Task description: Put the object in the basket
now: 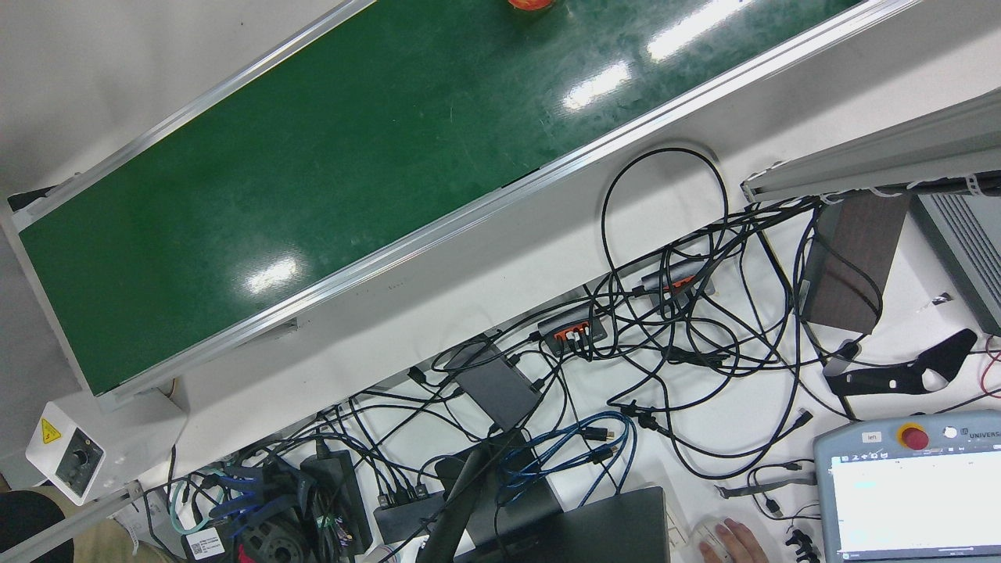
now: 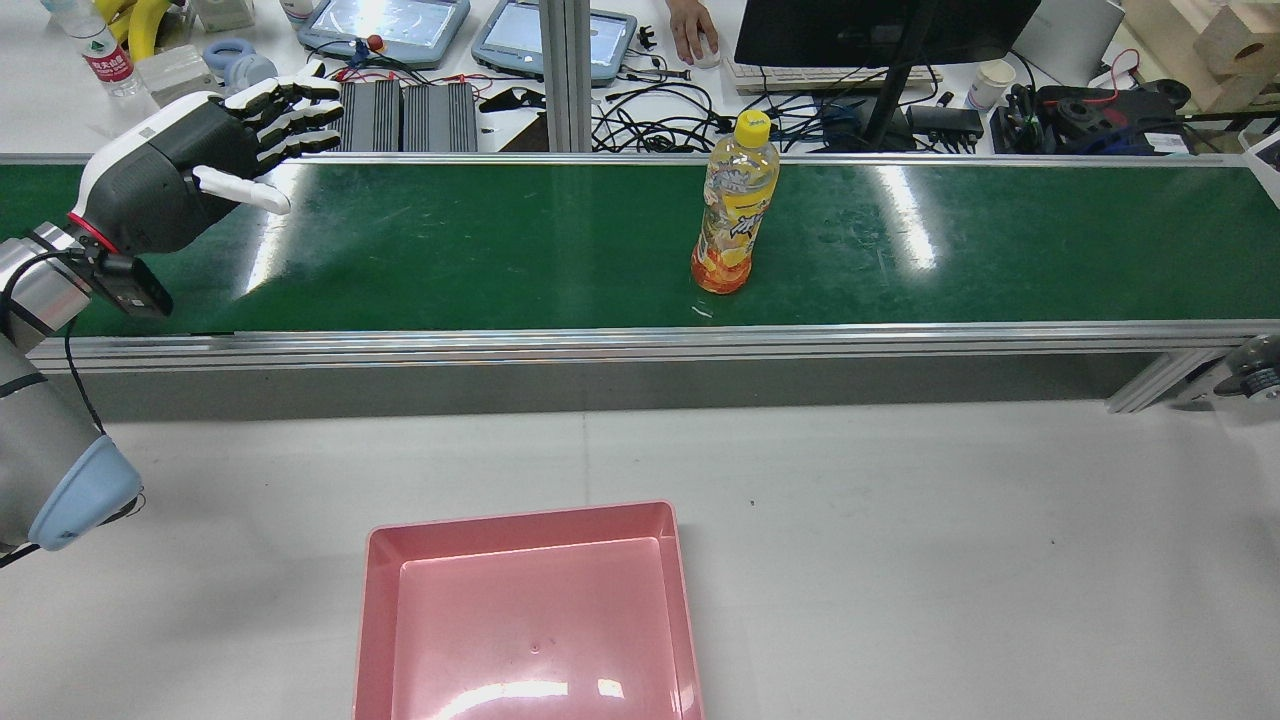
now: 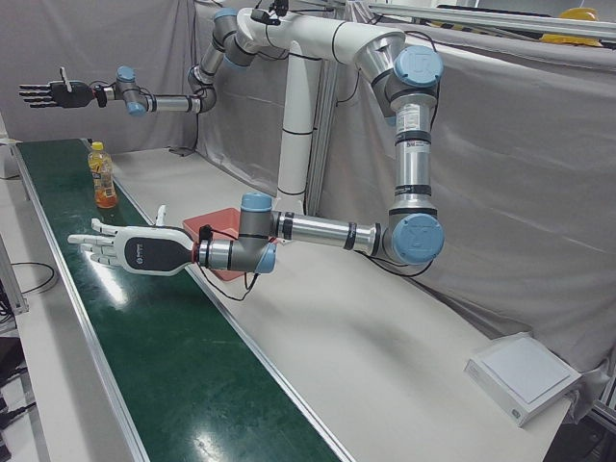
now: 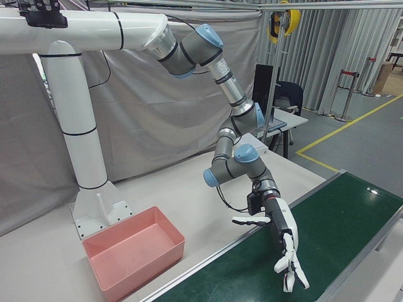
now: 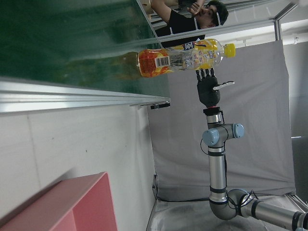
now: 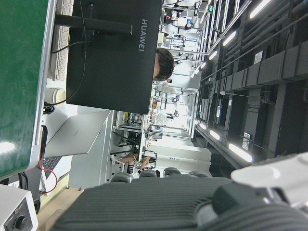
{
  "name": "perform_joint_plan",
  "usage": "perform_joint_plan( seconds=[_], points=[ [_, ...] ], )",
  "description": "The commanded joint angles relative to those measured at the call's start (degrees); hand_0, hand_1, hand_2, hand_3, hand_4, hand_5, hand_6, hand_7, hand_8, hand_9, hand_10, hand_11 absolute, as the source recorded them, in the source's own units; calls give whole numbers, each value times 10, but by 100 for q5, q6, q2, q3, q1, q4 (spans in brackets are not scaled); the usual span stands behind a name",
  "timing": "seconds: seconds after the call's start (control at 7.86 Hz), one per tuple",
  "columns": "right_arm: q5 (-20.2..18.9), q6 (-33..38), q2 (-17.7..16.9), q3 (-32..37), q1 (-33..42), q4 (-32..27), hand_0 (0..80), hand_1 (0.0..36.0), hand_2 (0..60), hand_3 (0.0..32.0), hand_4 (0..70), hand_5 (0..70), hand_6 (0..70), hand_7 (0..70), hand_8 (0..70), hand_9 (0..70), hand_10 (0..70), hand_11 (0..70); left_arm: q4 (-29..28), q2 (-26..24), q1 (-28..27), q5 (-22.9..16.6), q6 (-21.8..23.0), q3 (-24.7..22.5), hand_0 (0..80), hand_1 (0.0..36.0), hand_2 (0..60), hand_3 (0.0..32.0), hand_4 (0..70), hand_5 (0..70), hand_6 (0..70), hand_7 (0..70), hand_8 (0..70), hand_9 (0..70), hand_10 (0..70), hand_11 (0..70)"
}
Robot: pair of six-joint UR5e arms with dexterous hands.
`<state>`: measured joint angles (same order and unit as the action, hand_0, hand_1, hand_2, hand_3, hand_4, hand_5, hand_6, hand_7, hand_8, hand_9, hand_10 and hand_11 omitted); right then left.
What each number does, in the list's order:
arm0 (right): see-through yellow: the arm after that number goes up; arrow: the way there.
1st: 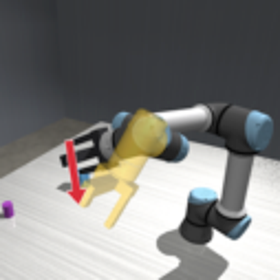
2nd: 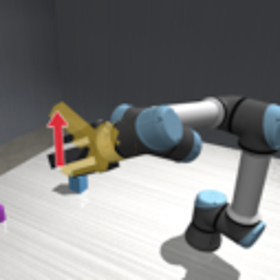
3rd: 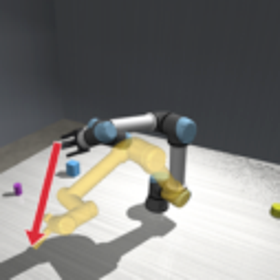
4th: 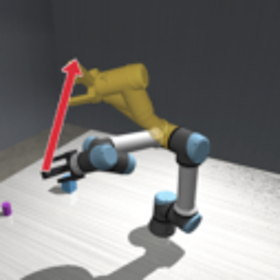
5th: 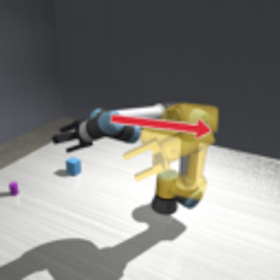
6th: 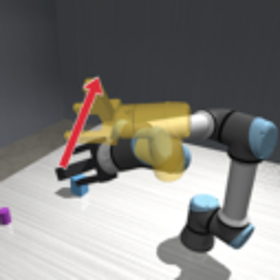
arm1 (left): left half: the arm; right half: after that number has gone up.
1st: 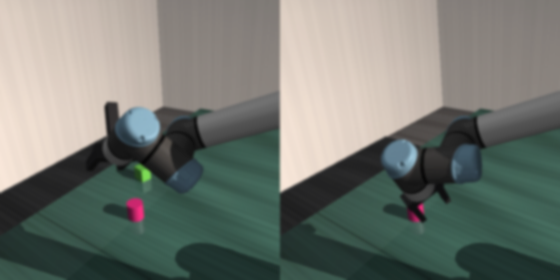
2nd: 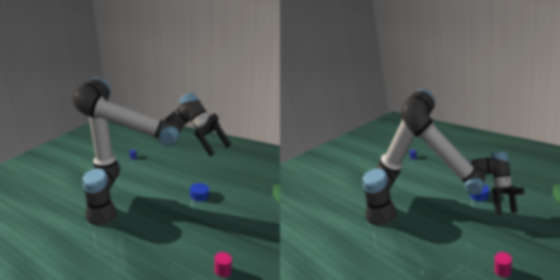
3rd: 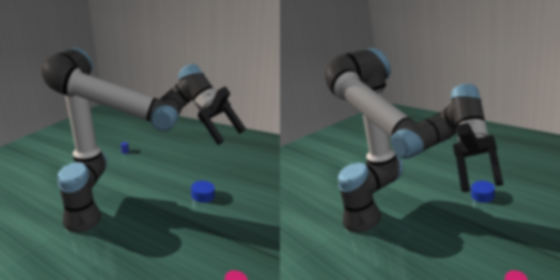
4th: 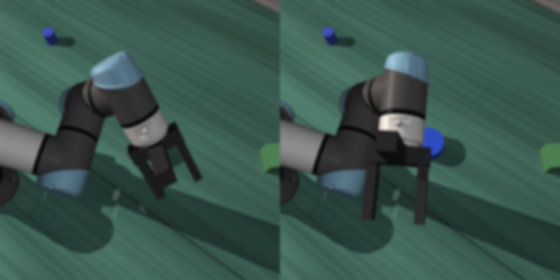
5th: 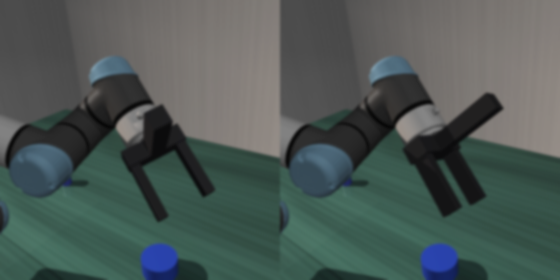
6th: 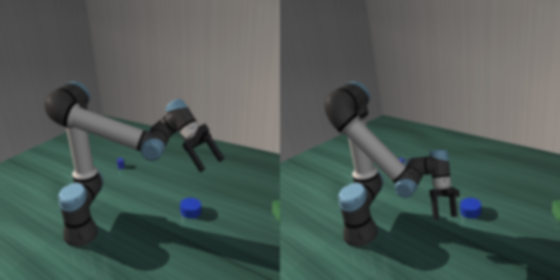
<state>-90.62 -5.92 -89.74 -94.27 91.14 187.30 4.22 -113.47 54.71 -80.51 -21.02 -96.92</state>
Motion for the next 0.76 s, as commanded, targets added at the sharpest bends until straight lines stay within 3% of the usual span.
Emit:
perform_joint_plan(
  seconds=[0.0, 0.64],
  points=[
    [0, 3, 0, -13, 0, 0, 0, 0, 0, 0, 0, 0, 0, 0, 0, 0, 0, 0, 0, 0, 5, 0, 2, -3, 521, 142, 1, 24, 132, 264, 20, 18, 113, 119, 96, 154],
    [0, -6, 0, -13, 0, 0, 0, 0, 0, 0, 0, 0, 0, 0, 0, 0, 0, 0, 0, 0, 13, 0, 10, -11, 534, 152, 1, 24, 133, 251, 17, 22, 111, 118, 101, 162]
  ],
)
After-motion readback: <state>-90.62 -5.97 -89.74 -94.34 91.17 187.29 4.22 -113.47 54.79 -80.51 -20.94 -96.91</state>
